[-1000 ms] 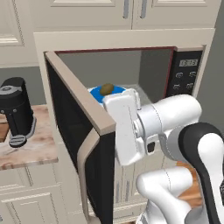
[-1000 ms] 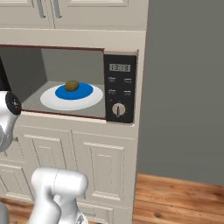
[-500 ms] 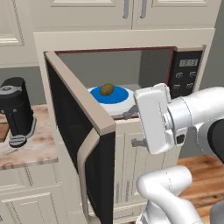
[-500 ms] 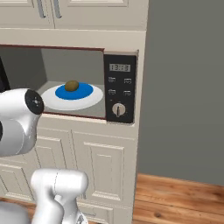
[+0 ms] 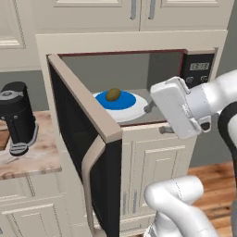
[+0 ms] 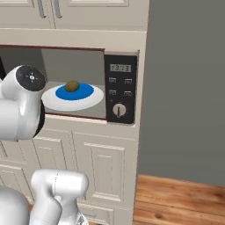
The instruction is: Retrieve the reheated potato from the microwave, then place the potato, cheese, and condiment on the cutting board.
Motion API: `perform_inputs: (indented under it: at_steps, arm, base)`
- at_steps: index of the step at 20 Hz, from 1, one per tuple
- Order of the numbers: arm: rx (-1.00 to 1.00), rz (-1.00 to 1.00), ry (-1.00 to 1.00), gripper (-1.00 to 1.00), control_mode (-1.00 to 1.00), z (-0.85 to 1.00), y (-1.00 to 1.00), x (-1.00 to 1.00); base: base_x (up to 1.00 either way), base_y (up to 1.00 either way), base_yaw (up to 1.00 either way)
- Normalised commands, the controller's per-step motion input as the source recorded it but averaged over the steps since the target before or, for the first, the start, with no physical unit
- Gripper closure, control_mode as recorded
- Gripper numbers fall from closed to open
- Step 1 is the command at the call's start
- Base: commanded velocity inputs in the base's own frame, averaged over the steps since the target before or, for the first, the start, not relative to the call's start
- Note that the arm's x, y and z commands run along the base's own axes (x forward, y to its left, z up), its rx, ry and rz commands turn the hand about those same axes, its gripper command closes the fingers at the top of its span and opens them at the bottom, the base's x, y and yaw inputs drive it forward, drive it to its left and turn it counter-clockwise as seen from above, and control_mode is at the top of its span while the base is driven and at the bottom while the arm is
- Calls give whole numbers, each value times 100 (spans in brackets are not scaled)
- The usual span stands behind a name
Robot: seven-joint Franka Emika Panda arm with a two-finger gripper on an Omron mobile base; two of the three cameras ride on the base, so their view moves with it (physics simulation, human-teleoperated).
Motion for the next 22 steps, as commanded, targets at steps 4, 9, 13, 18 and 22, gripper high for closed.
perform_inputs:
  at_steps: [4,9,13,18,22]
  arm:
    - [-34,-10,-21,-100,-100,0,-20,75]
    - [-32,-4,-20,-100,-100,-9,-1,56]
    - [-24,-3,-19,-100,-100,-38,0,25]
    - [-18,-6,-13,-100,-100,-28,0,49]
    - [-14,-6,-9,-100,-100,-1,-2,66]
  base:
    - [0,0,0]
    - [0,0,0]
    - [0,0,0]
    - [0,0,0]
    - [0,0,0]
